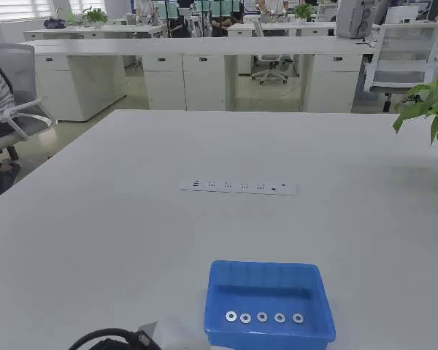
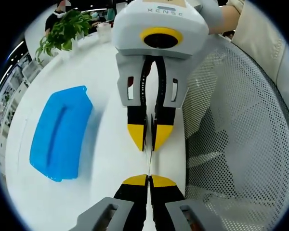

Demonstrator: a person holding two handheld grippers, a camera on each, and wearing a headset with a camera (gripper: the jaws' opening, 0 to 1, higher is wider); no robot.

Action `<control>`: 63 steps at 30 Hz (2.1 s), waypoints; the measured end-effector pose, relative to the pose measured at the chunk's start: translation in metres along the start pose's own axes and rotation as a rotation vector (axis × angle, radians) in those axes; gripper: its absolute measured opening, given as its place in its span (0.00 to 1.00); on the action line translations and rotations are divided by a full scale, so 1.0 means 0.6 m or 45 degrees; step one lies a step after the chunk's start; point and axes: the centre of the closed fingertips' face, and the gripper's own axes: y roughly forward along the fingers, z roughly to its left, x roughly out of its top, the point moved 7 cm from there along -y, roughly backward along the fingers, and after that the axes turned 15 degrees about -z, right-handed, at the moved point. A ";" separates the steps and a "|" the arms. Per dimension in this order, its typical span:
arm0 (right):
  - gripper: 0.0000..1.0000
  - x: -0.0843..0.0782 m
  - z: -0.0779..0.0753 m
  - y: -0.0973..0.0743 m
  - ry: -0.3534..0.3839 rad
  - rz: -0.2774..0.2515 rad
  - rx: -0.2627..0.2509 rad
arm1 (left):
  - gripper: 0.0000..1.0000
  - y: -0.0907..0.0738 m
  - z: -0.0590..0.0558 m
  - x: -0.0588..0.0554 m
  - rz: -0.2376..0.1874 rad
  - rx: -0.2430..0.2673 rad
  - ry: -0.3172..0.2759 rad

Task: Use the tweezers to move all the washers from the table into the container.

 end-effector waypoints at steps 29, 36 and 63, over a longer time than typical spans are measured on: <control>0.14 0.016 0.005 -0.028 0.122 -0.179 -0.163 | 0.00 0.017 -0.002 -0.019 0.154 -0.002 0.038; 0.18 0.013 0.011 -0.091 0.195 -0.226 -0.336 | 0.00 0.017 -0.001 -0.018 0.158 -0.011 0.018; 0.46 0.005 0.007 -0.259 0.495 -0.526 -0.911 | 0.18 -0.029 -0.012 -0.010 -0.084 0.245 -0.269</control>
